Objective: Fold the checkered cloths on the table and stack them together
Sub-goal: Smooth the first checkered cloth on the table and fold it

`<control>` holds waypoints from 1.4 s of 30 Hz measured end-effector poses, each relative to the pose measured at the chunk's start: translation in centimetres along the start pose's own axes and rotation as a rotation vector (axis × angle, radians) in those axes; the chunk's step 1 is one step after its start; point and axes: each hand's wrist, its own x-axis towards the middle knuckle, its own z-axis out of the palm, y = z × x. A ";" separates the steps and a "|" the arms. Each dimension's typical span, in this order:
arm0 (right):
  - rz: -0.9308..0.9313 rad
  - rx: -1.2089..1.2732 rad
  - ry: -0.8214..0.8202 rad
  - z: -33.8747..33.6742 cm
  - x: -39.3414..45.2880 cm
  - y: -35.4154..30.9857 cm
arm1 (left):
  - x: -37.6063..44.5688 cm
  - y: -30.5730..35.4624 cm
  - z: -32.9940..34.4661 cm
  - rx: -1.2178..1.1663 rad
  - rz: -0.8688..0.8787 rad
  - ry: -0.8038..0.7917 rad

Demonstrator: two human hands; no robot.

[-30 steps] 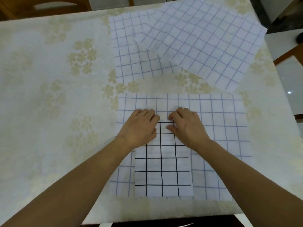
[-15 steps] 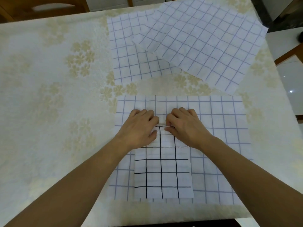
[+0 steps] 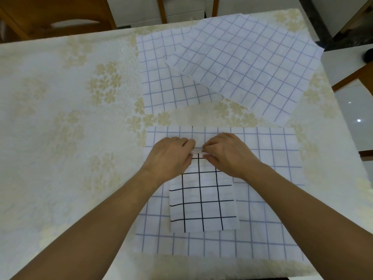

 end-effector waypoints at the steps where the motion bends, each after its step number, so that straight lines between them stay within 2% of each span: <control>1: -0.008 -0.005 0.003 -0.1 -0.1 -0.1 | 0.0 0.0 -0.3 0.008 -0.025 -0.033; 4: 0.009 0.033 0.007 -0.7 -0.6 -0.6 | 0.1 0.1 -1.2 0.028 -0.099 -0.169; 9: 0.053 0.062 -0.026 -1.8 -1.1 -1.0 | 0.3 -0.1 -1.4 -0.051 -0.109 -0.338; 14: 0.052 0.076 -0.043 -1.5 -1.5 -0.9 | -0.5 -0.8 -1.1 -0.097 -0.061 -0.403; 25: 0.041 0.078 -0.026 -0.9 -1.7 -0.7 | -1.9 -1.3 -0.2 -0.051 -0.026 -0.302; 32: -0.040 0.026 0.081 -1.2 -2.7 -1.3 | -1.1 0.0 -1.2 -0.043 -0.069 -0.185; 36: -0.072 0.000 0.130 -1.5 -3.9 -1.9 | -1.4 0.8 -2.4 -0.092 -0.164 -0.225; 39: -0.086 -0.017 0.174 -1.7 -5.0 -2.6 | -2.9 1.4 -2.7 -0.121 -0.158 -0.269; 42: -0.105 -0.036 0.207 -1.2 -6.6 -3.1 | -4.9 2.6 -2.1 -0.143 -0.131 -0.248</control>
